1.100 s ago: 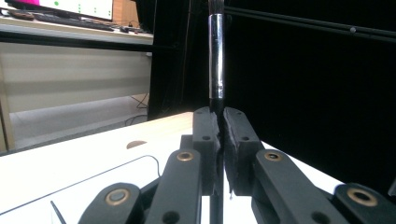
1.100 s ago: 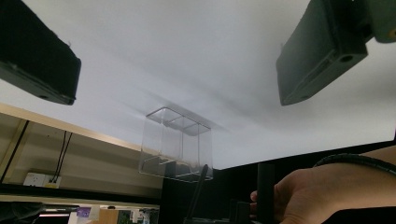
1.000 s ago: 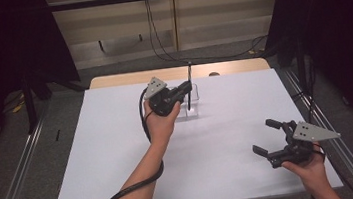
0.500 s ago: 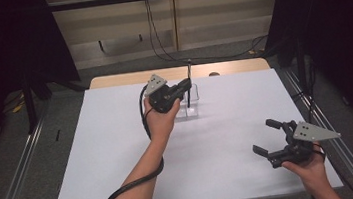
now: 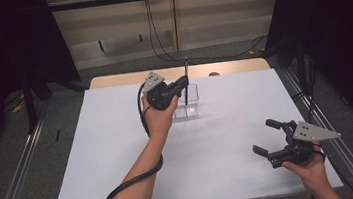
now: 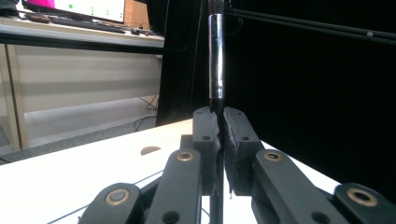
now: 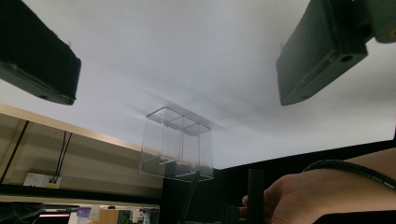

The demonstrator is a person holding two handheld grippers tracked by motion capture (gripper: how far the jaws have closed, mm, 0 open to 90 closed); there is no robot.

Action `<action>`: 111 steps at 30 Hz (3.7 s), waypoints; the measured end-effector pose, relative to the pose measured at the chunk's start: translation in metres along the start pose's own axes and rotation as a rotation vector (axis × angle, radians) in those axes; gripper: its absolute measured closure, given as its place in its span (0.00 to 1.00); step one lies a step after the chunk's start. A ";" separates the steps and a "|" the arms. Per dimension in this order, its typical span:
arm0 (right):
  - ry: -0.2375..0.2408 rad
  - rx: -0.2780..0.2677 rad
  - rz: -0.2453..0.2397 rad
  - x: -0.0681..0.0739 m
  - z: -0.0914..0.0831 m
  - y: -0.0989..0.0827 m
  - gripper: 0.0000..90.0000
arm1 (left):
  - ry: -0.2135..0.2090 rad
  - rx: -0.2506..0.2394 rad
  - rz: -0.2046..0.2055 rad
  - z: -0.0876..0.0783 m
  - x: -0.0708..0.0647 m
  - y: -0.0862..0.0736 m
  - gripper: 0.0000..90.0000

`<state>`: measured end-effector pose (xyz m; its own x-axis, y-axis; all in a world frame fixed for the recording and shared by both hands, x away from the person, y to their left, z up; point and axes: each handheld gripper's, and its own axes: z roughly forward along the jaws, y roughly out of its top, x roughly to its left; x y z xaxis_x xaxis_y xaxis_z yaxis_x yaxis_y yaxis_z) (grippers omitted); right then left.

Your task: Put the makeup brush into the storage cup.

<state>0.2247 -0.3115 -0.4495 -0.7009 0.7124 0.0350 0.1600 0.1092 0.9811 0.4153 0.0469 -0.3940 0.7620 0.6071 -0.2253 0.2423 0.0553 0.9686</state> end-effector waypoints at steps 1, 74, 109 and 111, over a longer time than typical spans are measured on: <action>0.001 0.001 0.003 0.000 0.000 0.000 0.00 | 0.002 0.001 0.002 0.000 0.000 0.000 0.94; 0.006 0.000 -0.007 0.002 0.000 0.000 0.00 | 0.104 -0.018 0.028 0.023 0.027 0.013 0.94; 0.007 -0.002 -0.009 0.002 0.000 0.000 0.00 | 0.128 -0.018 0.009 0.017 0.031 -0.005 0.93; 0.009 -0.002 -0.008 0.002 0.000 0.000 0.00 | 0.127 -0.021 0.001 0.017 0.032 -0.006 0.93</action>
<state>0.2239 -0.3102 -0.4494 -0.7083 0.7053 0.0288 0.1532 0.1137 0.9816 0.4481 0.0522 -0.4088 0.6796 0.7028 -0.2100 0.2276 0.0702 0.9712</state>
